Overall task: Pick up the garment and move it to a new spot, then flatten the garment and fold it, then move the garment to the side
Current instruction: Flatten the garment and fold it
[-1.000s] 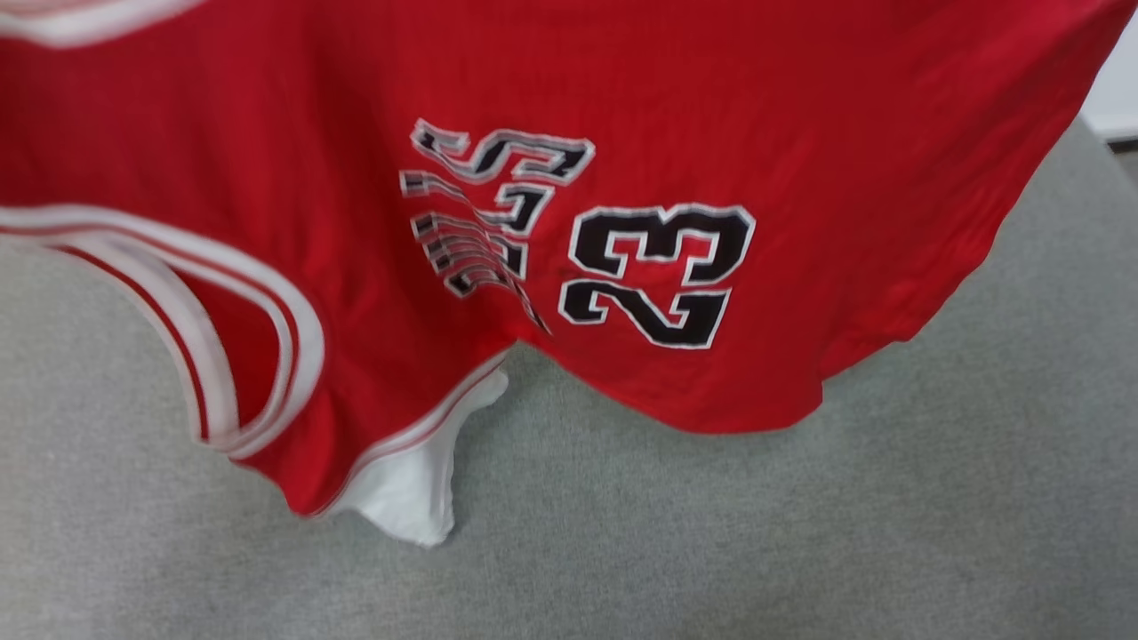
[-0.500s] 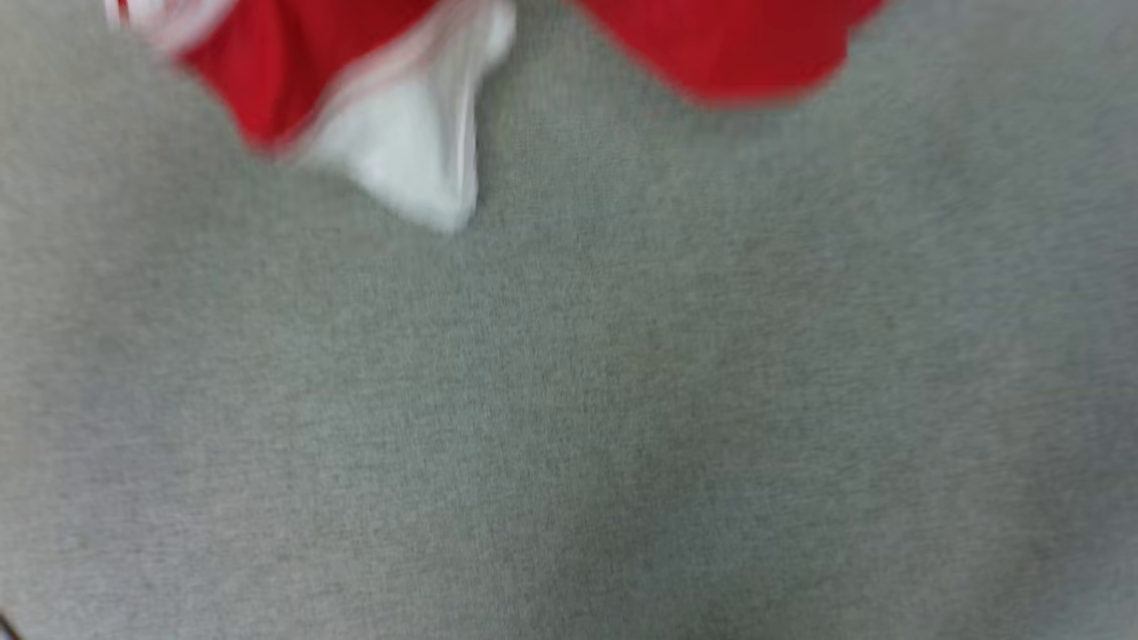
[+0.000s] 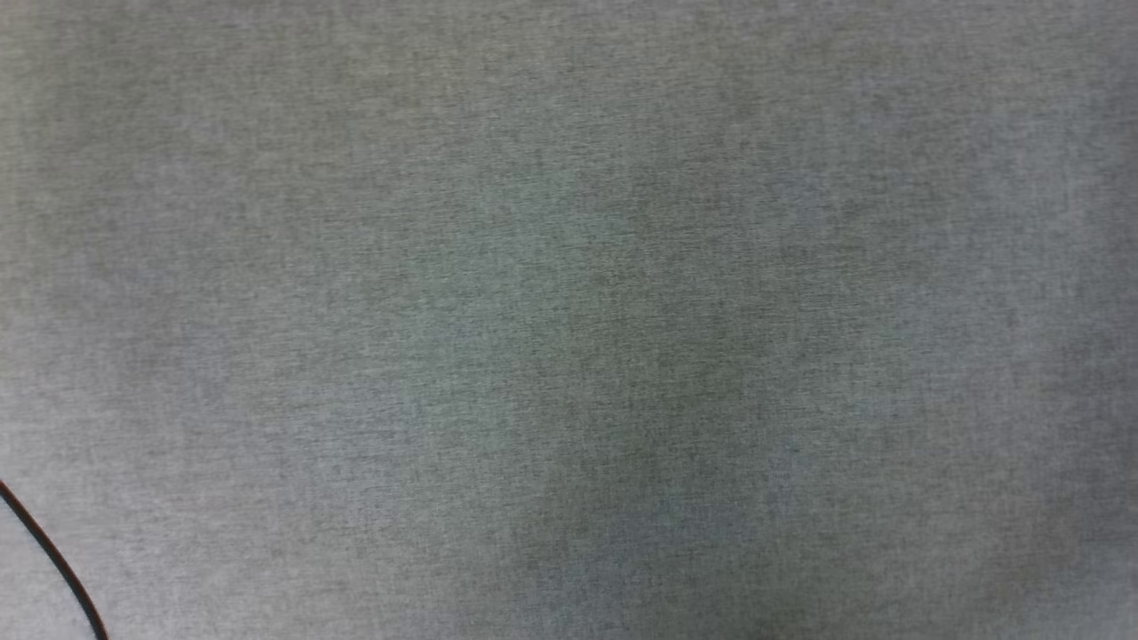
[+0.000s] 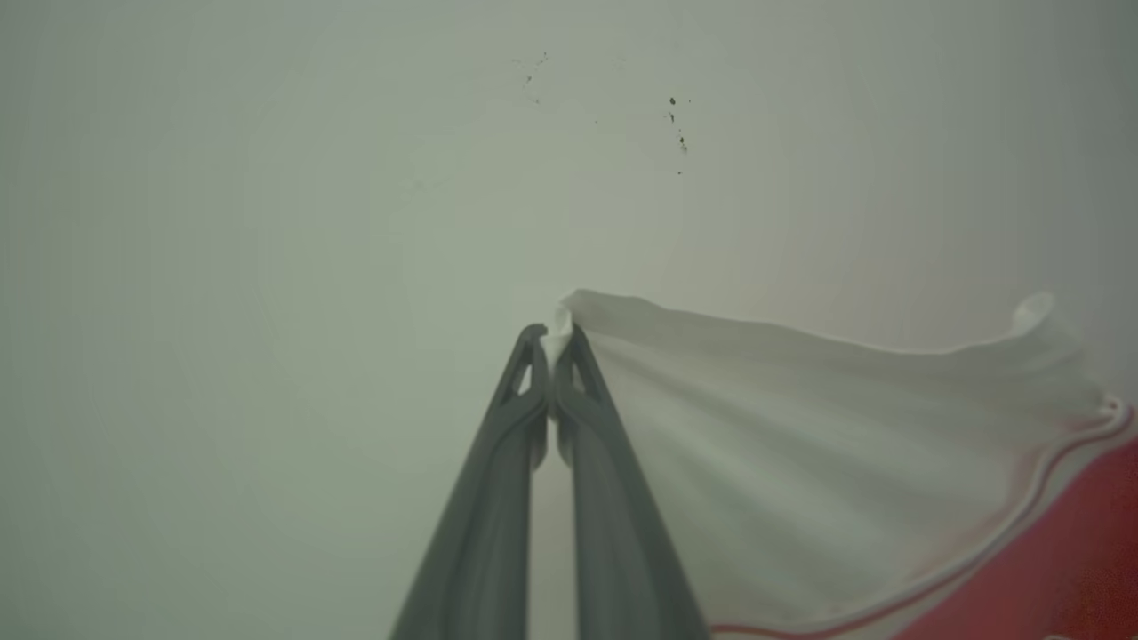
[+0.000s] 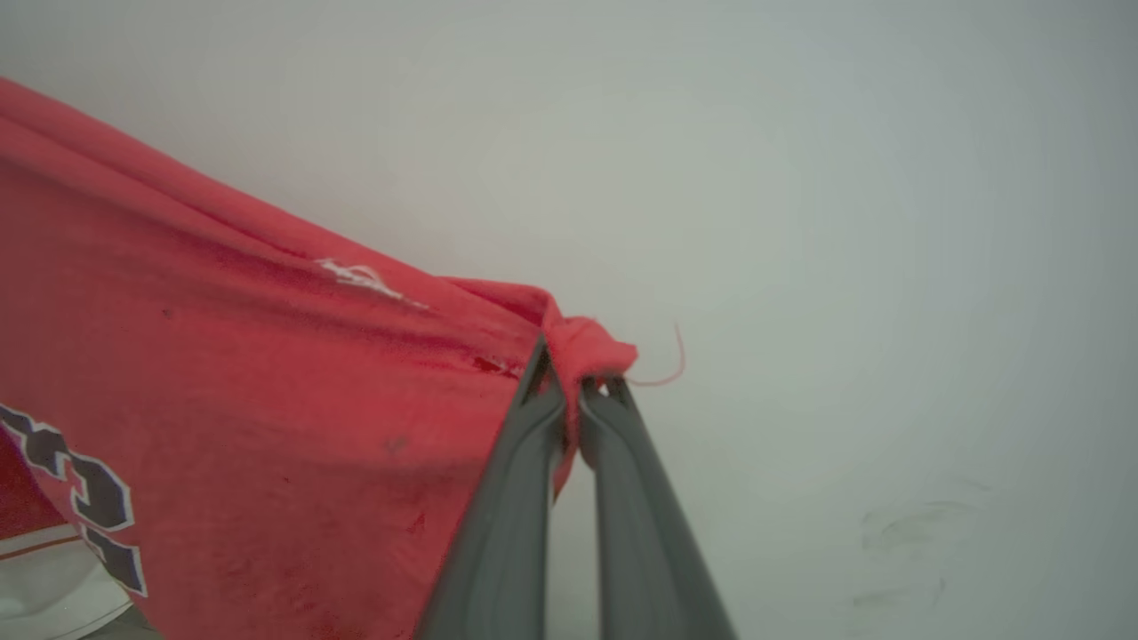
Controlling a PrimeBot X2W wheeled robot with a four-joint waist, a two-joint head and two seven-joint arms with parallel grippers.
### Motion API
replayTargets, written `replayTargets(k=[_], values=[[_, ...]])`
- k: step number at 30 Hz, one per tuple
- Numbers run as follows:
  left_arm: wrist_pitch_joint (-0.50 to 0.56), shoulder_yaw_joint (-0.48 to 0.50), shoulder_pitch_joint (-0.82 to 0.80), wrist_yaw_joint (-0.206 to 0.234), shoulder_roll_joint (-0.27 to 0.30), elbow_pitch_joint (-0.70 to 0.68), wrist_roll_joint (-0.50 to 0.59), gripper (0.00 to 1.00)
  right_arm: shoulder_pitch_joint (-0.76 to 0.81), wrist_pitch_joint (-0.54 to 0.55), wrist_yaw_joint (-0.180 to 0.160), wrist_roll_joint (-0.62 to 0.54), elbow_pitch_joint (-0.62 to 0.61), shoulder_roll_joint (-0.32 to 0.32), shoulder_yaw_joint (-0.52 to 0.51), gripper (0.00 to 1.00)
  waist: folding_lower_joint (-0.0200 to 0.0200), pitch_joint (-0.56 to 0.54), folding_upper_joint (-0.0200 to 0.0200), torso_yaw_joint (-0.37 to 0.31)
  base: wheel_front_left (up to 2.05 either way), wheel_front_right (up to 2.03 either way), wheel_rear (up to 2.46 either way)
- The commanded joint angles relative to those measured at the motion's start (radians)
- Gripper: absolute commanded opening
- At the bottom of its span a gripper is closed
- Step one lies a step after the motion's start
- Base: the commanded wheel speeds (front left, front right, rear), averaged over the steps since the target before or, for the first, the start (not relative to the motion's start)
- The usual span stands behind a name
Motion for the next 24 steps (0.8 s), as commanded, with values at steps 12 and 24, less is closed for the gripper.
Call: replayTargets(k=[12, 24], values=[[-0.063, 0.022, 0.588, 0.010, -0.124, -0.079, -0.010, 0.00, 0.314, -0.149, -0.002, 0.058, 0.221, 0.034, 0.164, 0.00, -0.0003, -0.118, 0.0000, 0.043, 0.00, 0.00, 0.00], [-0.064, 0.019, 1.199, 0.015, -0.172, -0.219, 0.027, 0.00, 0.670, -0.178, -0.002, 0.231, 0.341, 0.006, 0.290, 0.00, -0.0003, -0.358, 0.0000, 0.068, 0.00, 0.00, 0.00]])
